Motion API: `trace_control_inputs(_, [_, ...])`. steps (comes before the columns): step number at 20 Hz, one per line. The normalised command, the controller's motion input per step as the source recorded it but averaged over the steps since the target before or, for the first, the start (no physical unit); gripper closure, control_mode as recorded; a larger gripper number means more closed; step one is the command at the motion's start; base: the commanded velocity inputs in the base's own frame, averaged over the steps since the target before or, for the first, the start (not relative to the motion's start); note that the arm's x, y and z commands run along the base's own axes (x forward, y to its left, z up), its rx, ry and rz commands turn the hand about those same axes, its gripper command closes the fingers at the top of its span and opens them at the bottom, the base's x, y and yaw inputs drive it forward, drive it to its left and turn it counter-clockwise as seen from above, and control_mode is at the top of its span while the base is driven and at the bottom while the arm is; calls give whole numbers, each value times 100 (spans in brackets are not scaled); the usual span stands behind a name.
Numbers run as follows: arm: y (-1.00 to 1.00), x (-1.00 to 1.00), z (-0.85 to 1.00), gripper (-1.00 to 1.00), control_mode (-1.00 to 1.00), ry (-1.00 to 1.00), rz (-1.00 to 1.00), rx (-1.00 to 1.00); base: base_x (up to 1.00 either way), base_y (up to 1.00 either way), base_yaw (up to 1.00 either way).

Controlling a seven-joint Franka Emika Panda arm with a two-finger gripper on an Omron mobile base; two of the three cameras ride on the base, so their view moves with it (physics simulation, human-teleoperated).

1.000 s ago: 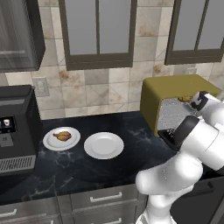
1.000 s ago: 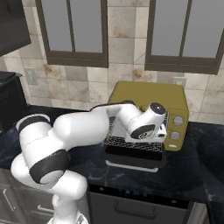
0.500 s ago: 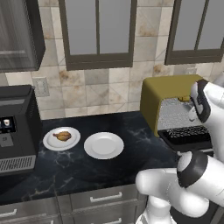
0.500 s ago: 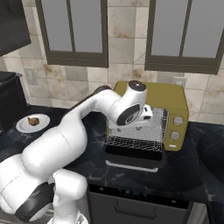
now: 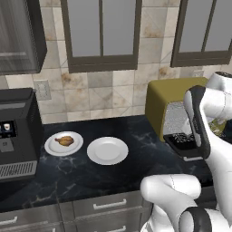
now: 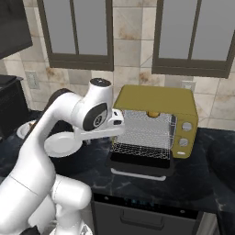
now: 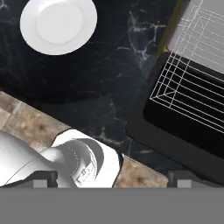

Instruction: Open the toaster oven door. Place the bread on the top rack in the toaster oven and place the chicken drumstick on the bottom rack.

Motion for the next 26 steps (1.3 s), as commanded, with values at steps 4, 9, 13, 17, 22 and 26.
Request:
trace_control_inputs(4, [100, -21, 24, -100, -100, 7, 20, 0, 0, 0, 0])
trace_control_inputs(9, [100, 14, 44, -100, -100, 1, 20, -2, 0, 0, 0])
trace_control_inputs(13, [100, 61, 18, -100, -100, 0, 26, 0, 0, 0, 0])
trace_control_inputs(17, [100, 69, 0, -100, -100, -2, 29, -1, 0, 0, 0])
trace_control_inputs(22, [100, 87, -4, -100, -100, -7, 16, 0, 0, 0, 0])
trace_control_inputs(26, [100, 70, -53, -100, -100, -2, 1, -6, 0, 0, 0])
